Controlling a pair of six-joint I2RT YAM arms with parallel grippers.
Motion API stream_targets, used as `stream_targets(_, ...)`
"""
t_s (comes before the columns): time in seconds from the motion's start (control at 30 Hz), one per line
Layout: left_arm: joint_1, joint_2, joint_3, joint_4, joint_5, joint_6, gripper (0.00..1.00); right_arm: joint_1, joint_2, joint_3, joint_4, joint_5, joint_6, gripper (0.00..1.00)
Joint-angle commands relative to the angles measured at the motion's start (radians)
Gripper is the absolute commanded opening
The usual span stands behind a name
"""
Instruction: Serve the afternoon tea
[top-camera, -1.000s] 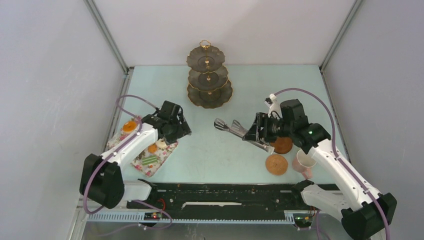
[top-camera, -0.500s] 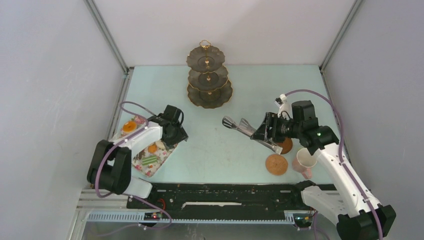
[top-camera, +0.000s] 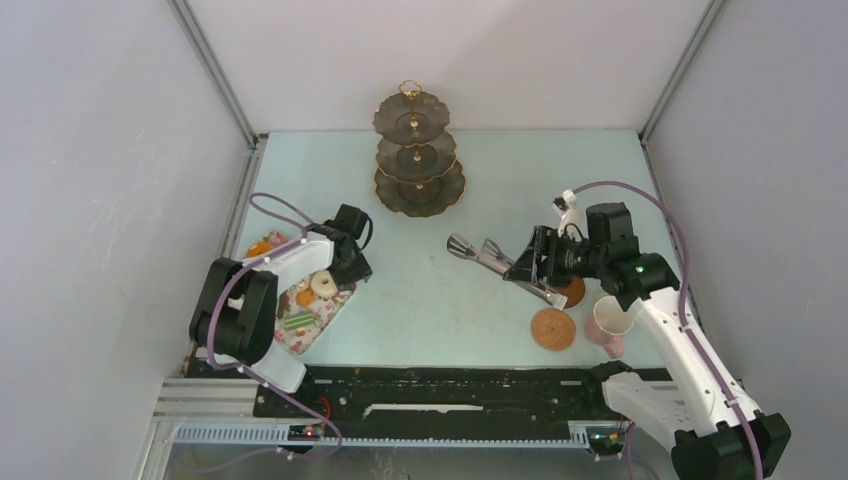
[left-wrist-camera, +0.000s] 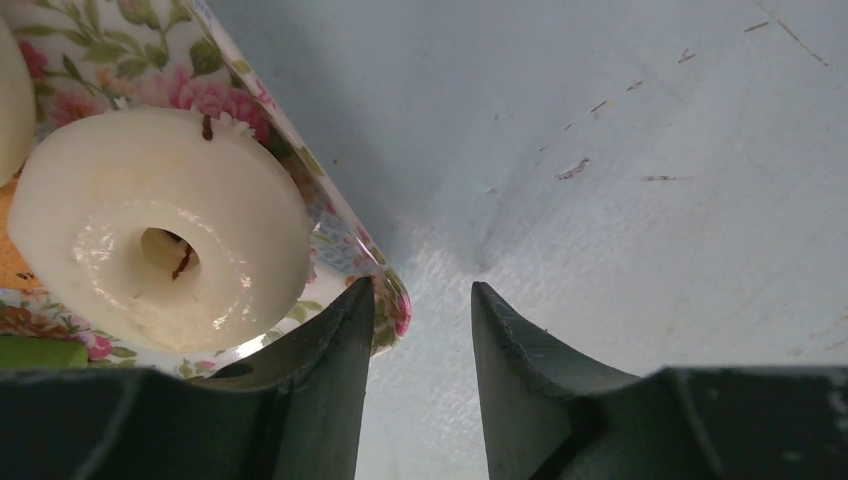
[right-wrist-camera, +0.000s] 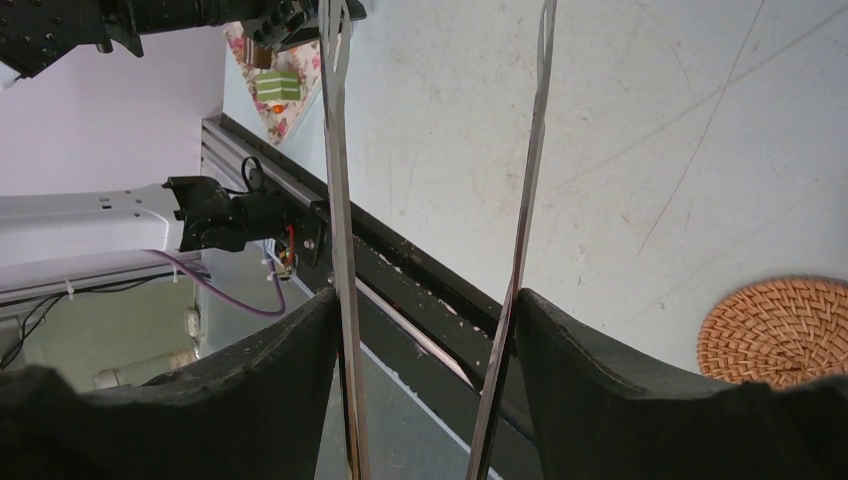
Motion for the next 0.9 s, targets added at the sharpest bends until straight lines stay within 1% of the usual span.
stream_targets(0.0, 0.006, 0.008, 0.003, 0.009, -0.045, 0.044, 0.45, -0.005, -0.012, -0.01, 0.03, -0.023, 0.006, 0.67)
stream_targets(0.07, 0.006, 0.001, -0.009, 0.016, -0.046, 0.049, 0.43, -0.006, -0.013, -0.011, 0.032, -0.016, 0.008, 0.67)
stream_targets(0.13, 0.005, 0.007, -0.003, 0.009, -0.054, 0.064, 0.37, -0.005, -0.011, -0.015, 0.042, -0.011, 0.016, 0.67)
stream_targets(0.23, 0.005, 0.024, 0.007, -0.001, -0.056, 0.085, 0.32, -0.005, -0.007, -0.026, 0.064, -0.012, 0.03, 0.67)
stream_targets(0.33, 0.0, 0.033, 0.009, 0.007, -0.036, 0.107, 0.25, -0.005, -0.001, -0.032, 0.079, -0.01, 0.037, 0.66)
stream_targets(0.43, -0.011, 0.036, 0.017, 0.012, -0.023, 0.12, 0.2, -0.006, 0.003, -0.032, 0.09, -0.004, 0.043, 0.66)
stream_targets(0.53, -0.034, 0.038, 0.045, 0.008, -0.01, 0.124, 0.16, -0.005, 0.01, -0.032, 0.103, -0.003, 0.048, 0.66)
stream_targets(0.6, -0.056, 0.047, 0.069, 0.002, -0.001, 0.122, 0.1, -0.005, 0.018, -0.032, 0.111, -0.001, 0.049, 0.66)
stream_targets(0.7, -0.093, 0.067, 0.109, -0.009, 0.009, 0.111, 0.04, -0.006, 0.026, -0.032, 0.118, 0.003, 0.048, 0.67)
stream_targets(0.87, -0.145, 0.097, 0.152, -0.02, 0.013, 0.108, 0.01, -0.005, 0.028, -0.032, 0.122, 0.009, 0.05, 0.66)
